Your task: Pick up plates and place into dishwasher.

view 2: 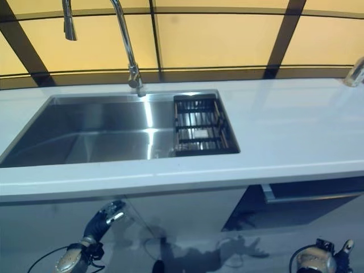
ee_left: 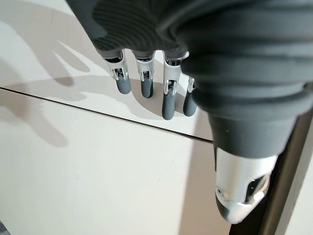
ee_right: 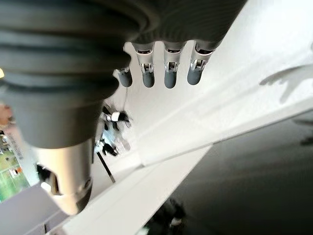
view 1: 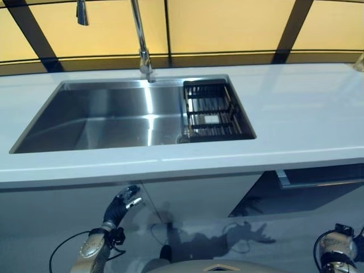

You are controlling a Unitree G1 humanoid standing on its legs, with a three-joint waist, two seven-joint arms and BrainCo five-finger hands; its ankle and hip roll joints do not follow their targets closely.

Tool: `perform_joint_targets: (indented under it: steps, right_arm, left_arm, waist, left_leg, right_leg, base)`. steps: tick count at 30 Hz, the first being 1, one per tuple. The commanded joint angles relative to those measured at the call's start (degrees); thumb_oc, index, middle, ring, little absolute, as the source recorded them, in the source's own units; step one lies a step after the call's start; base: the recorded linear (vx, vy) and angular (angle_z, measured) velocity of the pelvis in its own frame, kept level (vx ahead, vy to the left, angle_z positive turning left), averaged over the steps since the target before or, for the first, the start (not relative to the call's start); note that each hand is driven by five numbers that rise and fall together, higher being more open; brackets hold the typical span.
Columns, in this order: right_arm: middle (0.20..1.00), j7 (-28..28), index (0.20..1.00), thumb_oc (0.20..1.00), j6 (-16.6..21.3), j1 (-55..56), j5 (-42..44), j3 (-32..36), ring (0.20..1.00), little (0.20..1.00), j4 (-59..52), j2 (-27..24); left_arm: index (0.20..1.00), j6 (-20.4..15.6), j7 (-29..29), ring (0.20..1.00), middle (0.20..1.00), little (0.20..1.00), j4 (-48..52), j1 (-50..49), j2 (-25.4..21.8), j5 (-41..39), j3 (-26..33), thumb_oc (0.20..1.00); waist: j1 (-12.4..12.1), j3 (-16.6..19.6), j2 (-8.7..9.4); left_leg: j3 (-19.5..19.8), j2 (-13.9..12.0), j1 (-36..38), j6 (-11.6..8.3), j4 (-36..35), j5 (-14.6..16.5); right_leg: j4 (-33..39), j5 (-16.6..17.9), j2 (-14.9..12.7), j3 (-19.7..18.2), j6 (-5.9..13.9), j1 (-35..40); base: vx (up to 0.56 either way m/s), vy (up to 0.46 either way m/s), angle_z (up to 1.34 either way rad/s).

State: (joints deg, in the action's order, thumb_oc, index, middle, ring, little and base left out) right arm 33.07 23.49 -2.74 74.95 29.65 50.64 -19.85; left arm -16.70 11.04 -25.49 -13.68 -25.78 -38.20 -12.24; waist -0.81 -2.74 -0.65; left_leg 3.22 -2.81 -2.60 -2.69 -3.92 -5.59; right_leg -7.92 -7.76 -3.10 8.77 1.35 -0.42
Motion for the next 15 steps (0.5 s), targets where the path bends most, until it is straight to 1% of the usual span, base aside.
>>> perform_joint_targets:
  steps: [1,2,3,4,6,7,8,10,11,13,15]
  right_arm:
    - [1.0,5.72,1.0,1.0,8.03,0.05,-10.21,-3.78,1.0,1.0,-10.92,0.85]
    - [1.0,7.94,1.0,1.0,9.22,0.74,-12.32,-4.67,1.0,1.0,-15.0,1.28]
    - [1.0,8.78,1.0,1.0,9.64,1.12,-13.37,-4.92,1.0,1.0,-16.49,1.49]
    - [1.0,10.93,1.0,1.0,10.82,1.94,-17.23,-5.26,1.0,1.0,-21.06,1.67]
    - [1.0,14.37,1.0,1.0,11.13,3.09,-24.45,-5.83,1.0,1.0,-28.29,1.67]
    - [1.0,15.36,1.0,1.0,10.94,3.48,-27.69,-6.17,1.0,1.0,-31.9,1.56]
    - [1.0,15.19,1.0,1.0,11.0,3.77,-30.48,-6.58,1.0,1.0,-34.58,1.42]
    - [1.0,12.45,1.0,1.0,9.68,3.69,-33.14,-7.9,1.0,1.0,-39.86,-0.2]
    - [1.0,10.11,1.0,1.0,9.39,3.35,-33.32,-8.71,1.0,1.0,-40.72,-0.78]
    - [1.0,6.76,1.0,1.0,8.83,2.26,-34.7,-11.87,1.0,1.0,-42.52,-1.68]
    - [1.0,1.08,1.0,1.0,8.19,2.02,-34.76,-15.08,1.0,1.0,-44.28,-1.47]
  left_arm:
    - [1.0,-5.31,1.04,1.0,1.0,1.0,12.08,6.32,1.06,-3.42,5.28,1.0]
    - [1.0,-5.16,1.15,1.0,1.0,1.0,13.13,6.04,1.47,-3.55,5.59,1.0]
    - [1.0,-5.21,1.31,1.0,1.0,1.0,13.41,5.83,1.53,-3.65,5.71,1.0]
    - [1.0,-5.55,1.96,1.0,1.0,1.0,14.24,5.45,1.86,-3.63,5.88,1.0]
    - [1.0,-4.85,2.56,1.0,1.0,1.0,15.73,4.67,2.07,-3.2,6.04,1.0]
    - [1.0,-4.37,3.09,1.0,1.0,1.0,16.47,4.37,2.13,-2.8,5.84,1.0]
    - [1.0,-4.18,4.55,1.0,1.0,1.0,17.06,4.18,2.03,-2.57,5.39,1.0]
    - [1.0,-2.73,9.16,1.0,1.0,1.0,18.92,3.9,1.33,-2.73,3.52,1.0]
    - [1.0,-2.57,10.27,1.0,1.0,1.0,19.64,3.94,0.92,-3.06,2.25,1.0]
    - [1.0,-2.56,10.3,1.0,1.0,1.0,20.68,4.47,0.34,-4.37,-0.76,1.0]
    - [1.0,-2.47,9.05,1.0,1.0,1.0,20.46,5.07,0.52,-5.89,-2.43,1.0]
  waist:
    - [1.05,-0.73,1.17]
    - [1.33,-0.76,1.14]
    - [1.47,-0.74,1.15]
    - [1.87,-0.73,1.11]
    - [2.45,-0.64,1.0]
    - [2.78,-0.59,0.89]
    - [3.05,-0.56,0.8]
    - [3.65,-0.44,0.44]
    - [3.85,-0.36,0.23]
    - [4.18,-0.28,-0.15]
    - [4.47,-0.19,-0.35]
  left_leg:
    - [-3.46,0.9,1.41,2.27,2.0,5.78]
    - [-3.56,0.92,1.55,2.32,1.9,5.8]
    - [-3.62,0.92,1.64,2.35,1.86,5.8]
    - [-3.83,0.95,1.73,2.43,1.83,5.81]
    - [-4.12,0.97,1.81,2.58,1.88,5.86]
    - [-4.24,1.0,1.86,2.64,1.82,5.85]
    - [-4.42,1.01,1.91,2.68,1.82,5.88]
    - [-4.81,1.14,1.66,2.73,2.14,6.03]
    - [-5.0,1.13,1.54,2.72,2.29,6.06]
    - [-5.5,1.06,1.43,2.68,2.47,6.12]
    - [-5.88,1.04,1.4,2.67,2.54,6.09]
  right_leg:
    - [5.16,7.94,-0.21,-2.9,1.68,-0.94]
    - [5.21,7.89,-0.24,-2.9,1.69,-0.85]
    - [5.22,7.89,-0.25,-2.9,1.69,-0.8]
    - [5.25,7.83,-0.24,-2.93,1.7,-0.75]
    - [5.16,7.71,-0.17,-3.13,1.7,-0.78]
    - [5.17,7.65,-0.12,-3.3,1.72,-0.82]
    - [5.17,7.59,-0.1,-3.39,1.75,-0.85]
    - [5.09,7.36,-0.03,-3.75,1.77,-1.12]
    - [5.01,7.29,-0.04,-3.87,1.8,-1.26]
    - [4.97,7.13,-0.08,-4.01,1.89,-1.41]
    - [5.08,7.06,-0.06,-4.12,1.92,-1.44]
  base:
    - [-0.04,0.044,-0.04]
    - [-0.03,0.035,-0.03]
    - [-0.04,0.034,-0.02]
    - [-0.03,0.029,0.0]
    - [-0.03,0.036,-0.06]
    - [-0.02,0.039,-0.14]
    - [-0.03,0.046,-0.18]
    - [-0.04,0.062,-0.13]
    - [-0.03,0.066,-0.06]
    - [-0.02,0.053,-0.06]
    - [-0.01,0.037,-0.09]
